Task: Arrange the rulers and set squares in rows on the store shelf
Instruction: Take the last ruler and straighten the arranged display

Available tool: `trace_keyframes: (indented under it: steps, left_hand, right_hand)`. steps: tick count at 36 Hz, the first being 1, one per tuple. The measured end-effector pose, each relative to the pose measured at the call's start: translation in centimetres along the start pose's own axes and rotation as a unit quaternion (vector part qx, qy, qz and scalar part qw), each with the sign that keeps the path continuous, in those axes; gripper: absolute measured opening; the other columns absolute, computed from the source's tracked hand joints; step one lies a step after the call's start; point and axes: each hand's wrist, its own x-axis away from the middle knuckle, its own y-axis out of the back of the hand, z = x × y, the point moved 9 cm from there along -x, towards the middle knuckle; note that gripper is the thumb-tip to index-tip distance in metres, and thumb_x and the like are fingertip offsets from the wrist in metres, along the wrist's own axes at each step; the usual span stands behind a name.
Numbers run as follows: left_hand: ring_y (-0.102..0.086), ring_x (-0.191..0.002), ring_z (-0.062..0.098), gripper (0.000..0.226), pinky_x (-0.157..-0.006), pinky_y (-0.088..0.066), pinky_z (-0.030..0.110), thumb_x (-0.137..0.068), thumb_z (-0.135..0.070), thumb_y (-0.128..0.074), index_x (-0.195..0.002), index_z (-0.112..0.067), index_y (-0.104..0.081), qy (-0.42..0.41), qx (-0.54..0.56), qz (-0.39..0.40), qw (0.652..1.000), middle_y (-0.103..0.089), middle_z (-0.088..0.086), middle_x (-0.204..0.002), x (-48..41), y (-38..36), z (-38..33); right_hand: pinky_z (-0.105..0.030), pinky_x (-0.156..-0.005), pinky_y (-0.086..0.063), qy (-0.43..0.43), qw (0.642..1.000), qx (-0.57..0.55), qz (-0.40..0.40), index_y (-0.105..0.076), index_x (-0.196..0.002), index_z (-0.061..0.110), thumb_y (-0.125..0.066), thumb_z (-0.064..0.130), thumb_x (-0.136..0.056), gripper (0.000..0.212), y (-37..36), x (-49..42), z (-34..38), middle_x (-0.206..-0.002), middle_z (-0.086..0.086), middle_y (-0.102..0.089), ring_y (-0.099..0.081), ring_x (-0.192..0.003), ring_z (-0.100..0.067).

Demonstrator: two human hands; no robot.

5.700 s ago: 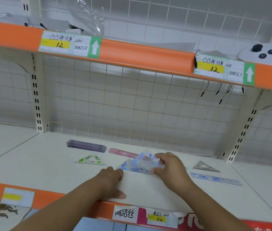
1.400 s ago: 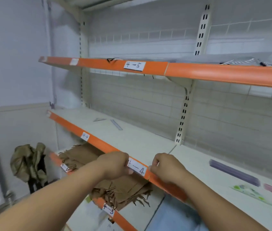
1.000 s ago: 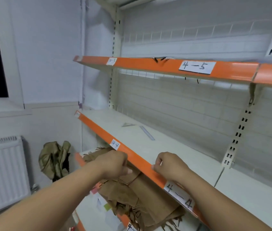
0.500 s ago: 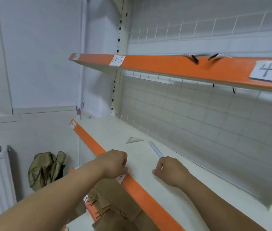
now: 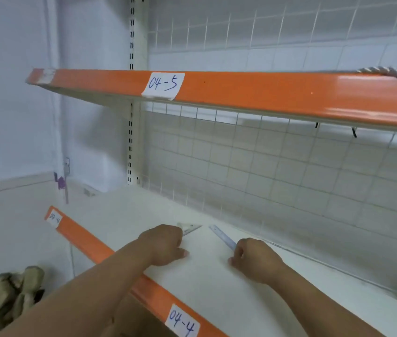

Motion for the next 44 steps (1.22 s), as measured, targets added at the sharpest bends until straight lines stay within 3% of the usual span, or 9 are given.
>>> trace_keyframes:
  steps: [8, 12, 18, 25, 29, 32, 37, 41, 44]
  left_hand:
    - [-0.054, -0.112, 0.02, 0.038, -0.077, -0.039, 0.026, -0.094, -0.043, -0.051, -0.12, -0.016, -0.051, -0.012, -0.04, 0.008, 0.999, -0.054, 0.003, -0.125, -6.3, -0.1, 3.8]
    - [-0.057, -0.11, 0.021, 0.039, -0.081, -0.044, 0.028, -0.093, -0.043, -0.05, -0.121, -0.015, -0.051, -0.017, -0.063, -0.002, 0.998, -0.057, 0.003, -0.123, -8.8, -1.1, 4.8]
    - [-0.049, -0.119, 0.024, 0.05, -0.094, -0.043, 0.033, -0.096, -0.05, -0.042, -0.131, -0.014, -0.045, -0.014, -0.061, 0.003, 0.998, -0.046, 0.008, -0.129, -11.0, -3.1, 4.9]
    - [-0.047, -0.12, 0.024, 0.055, -0.093, -0.042, 0.034, -0.095, -0.053, -0.043, -0.131, -0.012, -0.046, -0.021, -0.033, -0.008, 0.999, -0.043, 0.008, -0.128, -12.7, -3.8, 4.2]
    - [-0.044, -0.122, 0.025, 0.056, -0.096, -0.041, 0.035, -0.094, -0.053, -0.044, -0.134, -0.012, -0.045, -0.024, -0.03, -0.006, 0.999, -0.04, 0.008, -0.131, -13.2, -4.0, 3.8]
    - [-0.043, -0.123, 0.025, 0.057, -0.098, -0.041, 0.035, -0.095, -0.053, -0.043, -0.135, -0.012, -0.045, -0.025, -0.032, 0.001, 0.999, -0.036, 0.008, -0.133, -13.6, -4.2, 3.8]
    - [-0.044, -0.12, 0.025, 0.053, -0.098, -0.042, 0.035, -0.097, -0.052, -0.039, -0.133, -0.014, -0.049, -0.021, -0.05, 0.015, 0.998, -0.034, 0.009, -0.132, -14.0, -4.4, 3.8]
    - [-0.045, -0.12, 0.024, 0.049, -0.096, -0.042, 0.034, -0.097, -0.048, -0.042, -0.133, -0.014, -0.046, -0.024, -0.047, 0.005, 0.999, -0.036, 0.009, -0.131, -14.3, -4.3, 4.0]
    - [-0.046, -0.12, 0.024, 0.05, -0.096, -0.043, 0.033, -0.096, -0.048, -0.045, -0.132, -0.014, -0.044, -0.022, -0.042, 0.007, 0.999, -0.038, 0.009, -0.131, -14.4, -4.3, 4.2]
  right_hand:
    - [-0.027, -0.065, -0.038, -0.127, 0.992, 0.0, -0.023, -0.043, -0.072, 0.024, -0.047, 0.028, -0.09, 0.019, -1.4, -4.0, -2.5, -0.084, 0.005, -0.051, -0.05, -0.082, -0.017]
    - [-0.025, -0.07, -0.038, -0.176, 0.984, -0.003, -0.027, -0.046, -0.085, 0.021, -0.051, 0.032, -0.089, 0.012, -2.1, -4.5, -4.2, -0.1, 0.0, -0.052, -0.054, -0.091, -0.019]
    - [-0.028, -0.085, -0.044, -0.244, 0.969, 0.001, -0.038, -0.059, -0.11, 0.014, -0.045, 0.034, -0.092, 0.031, -3.3, -4.2, -6.2, -0.119, -0.005, -0.053, -0.053, -0.112, -0.024]
    - [-0.029, -0.087, -0.044, -0.258, 0.965, 0.02, -0.04, -0.053, -0.118, 0.014, -0.049, 0.028, -0.091, 0.031, -3.6, -4.2, -6.9, -0.122, -0.006, -0.052, -0.051, -0.116, -0.025]
    - [-0.025, -0.075, -0.04, -0.248, 0.967, 0.012, -0.056, -0.05, -0.104, 0.02, -0.052, 0.02, -0.085, 0.019, -2.9, -4.2, -7.0, -0.119, -0.002, -0.055, -0.053, -0.112, -0.022]
    - [-0.025, -0.073, -0.04, -0.23, 0.97, 0.037, -0.062, -0.053, -0.107, 0.019, -0.051, 0.016, -0.086, 0.022, -2.6, -4.1, -6.6, -0.117, -0.001, -0.054, -0.052, -0.111, -0.021]
    - [-0.026, -0.078, -0.042, -0.219, 0.974, 0.016, -0.061, -0.049, -0.091, 0.028, -0.055, 0.035, -0.083, 0.012, -2.8, -3.9, -6.2, -0.104, 0.005, -0.049, -0.048, -0.098, -0.015]
    - [-0.029, -0.086, -0.043, -0.212, 0.976, 0.021, -0.049, -0.055, -0.109, 0.024, -0.051, 0.041, -0.09, 0.026, -3.2, -4.1, -6.2, -0.123, 0.0, -0.051, -0.049, -0.116, -0.02]
    - [-0.03, -0.087, -0.043, -0.223, 0.974, 0.03, -0.022, -0.055, -0.119, 0.019, -0.047, 0.037, -0.094, 0.032, -3.8, -4.0, -6.5, -0.122, -0.003, -0.048, -0.048, -0.117, -0.021]
